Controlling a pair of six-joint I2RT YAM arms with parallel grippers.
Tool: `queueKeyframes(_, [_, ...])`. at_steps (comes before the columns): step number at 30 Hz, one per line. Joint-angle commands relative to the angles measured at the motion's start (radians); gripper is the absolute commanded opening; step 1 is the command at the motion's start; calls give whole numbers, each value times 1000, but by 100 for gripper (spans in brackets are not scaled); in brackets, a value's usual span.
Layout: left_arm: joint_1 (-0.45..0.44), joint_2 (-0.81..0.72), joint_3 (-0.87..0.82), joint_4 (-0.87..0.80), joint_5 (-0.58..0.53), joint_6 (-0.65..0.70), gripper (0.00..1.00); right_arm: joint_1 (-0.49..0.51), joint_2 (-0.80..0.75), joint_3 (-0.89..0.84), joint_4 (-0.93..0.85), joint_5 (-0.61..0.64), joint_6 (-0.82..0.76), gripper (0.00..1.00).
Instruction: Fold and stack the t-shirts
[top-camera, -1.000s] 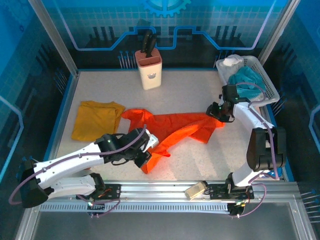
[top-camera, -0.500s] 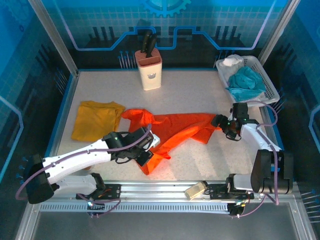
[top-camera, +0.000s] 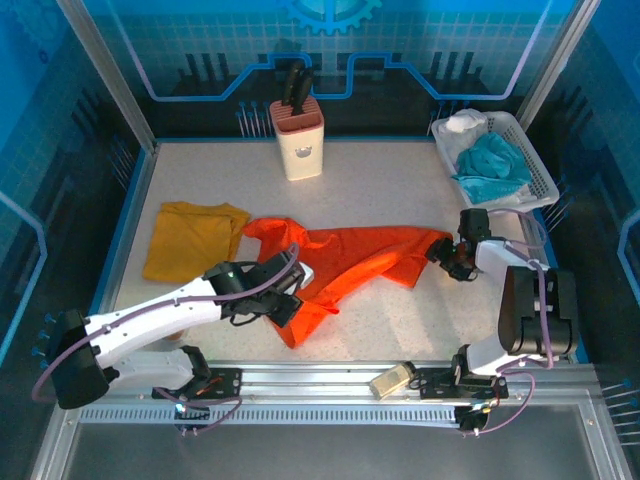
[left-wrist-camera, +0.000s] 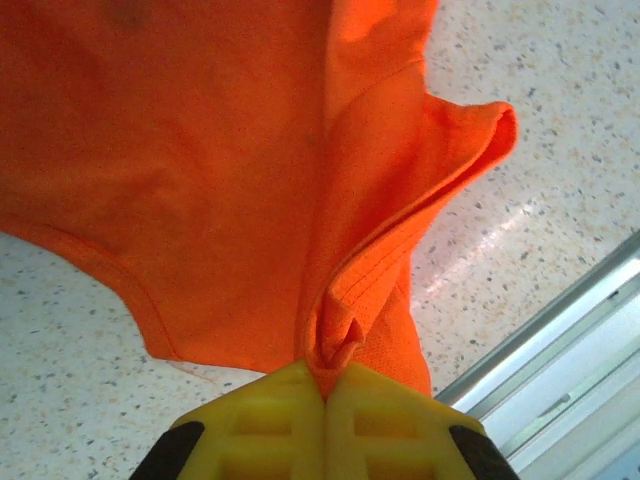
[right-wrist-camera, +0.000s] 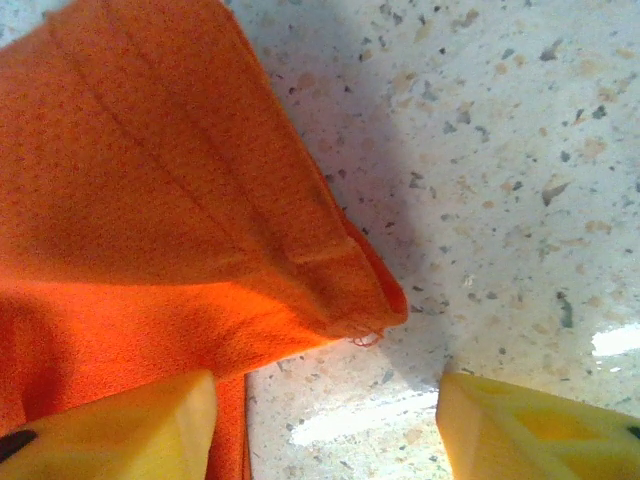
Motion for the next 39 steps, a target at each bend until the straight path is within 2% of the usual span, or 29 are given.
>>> queueKeyframes(1, [20, -39, 17, -32, -58, -32, 0, -25, 50, 71, 124, 29, -27, 56])
queueKeyframes(11, [34, -46, 20, -30, -67, -37, 0, -33, 94, 134, 160, 4, -5, 36])
queueKeyframes(22, [35, -43, 9, -28, -60, -48, 0, -32, 126, 193, 131, 7, -16, 37])
queueKeyframes(24, [34, -43, 5, -28, -62, -51, 0, -33, 117, 179, 125, 18, -18, 40])
queueKeyframes(31, [34, -36, -9, -14, -55, -53, 0, -31, 89, 94, 116, 19, -23, 40])
queueKeyframes(35, [34, -33, -15, -4, -52, -54, 0, -27, 71, 44, 128, 12, -21, 45])
queueKeyframes(39, [34, -32, -20, 2, -50, -60, 0, -24, 63, 23, 125, -1, -15, 43])
